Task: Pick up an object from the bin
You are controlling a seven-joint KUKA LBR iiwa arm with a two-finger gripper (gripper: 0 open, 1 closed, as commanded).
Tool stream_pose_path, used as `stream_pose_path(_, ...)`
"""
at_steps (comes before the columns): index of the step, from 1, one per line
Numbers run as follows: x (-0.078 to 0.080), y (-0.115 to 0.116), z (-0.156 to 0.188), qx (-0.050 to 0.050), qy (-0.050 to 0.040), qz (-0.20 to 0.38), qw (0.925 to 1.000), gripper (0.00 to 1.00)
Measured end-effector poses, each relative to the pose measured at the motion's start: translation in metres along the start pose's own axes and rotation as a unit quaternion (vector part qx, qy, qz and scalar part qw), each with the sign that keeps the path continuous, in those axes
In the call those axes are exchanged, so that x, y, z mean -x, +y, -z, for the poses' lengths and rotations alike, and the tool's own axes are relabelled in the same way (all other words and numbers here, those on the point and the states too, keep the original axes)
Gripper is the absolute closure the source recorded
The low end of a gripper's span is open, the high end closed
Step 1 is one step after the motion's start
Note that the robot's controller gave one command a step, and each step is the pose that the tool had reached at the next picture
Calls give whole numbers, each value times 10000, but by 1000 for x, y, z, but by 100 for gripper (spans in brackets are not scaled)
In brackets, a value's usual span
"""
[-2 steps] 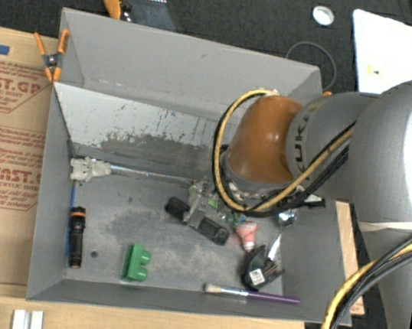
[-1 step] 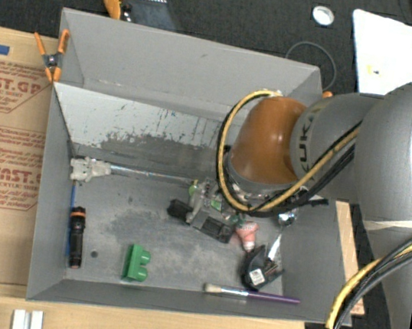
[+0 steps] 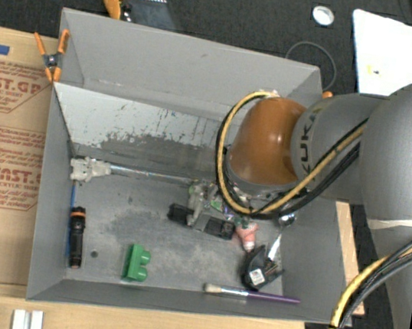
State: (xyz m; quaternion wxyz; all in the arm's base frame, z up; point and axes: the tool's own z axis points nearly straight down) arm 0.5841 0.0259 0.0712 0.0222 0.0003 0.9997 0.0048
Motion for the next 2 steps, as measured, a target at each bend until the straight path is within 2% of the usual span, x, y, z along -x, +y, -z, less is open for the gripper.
stream_pose_path(1,-8,27,43,3,-10,620,9981,100)
stream_pose_path(2,-8,28,43,5,-10,619,9981,100)
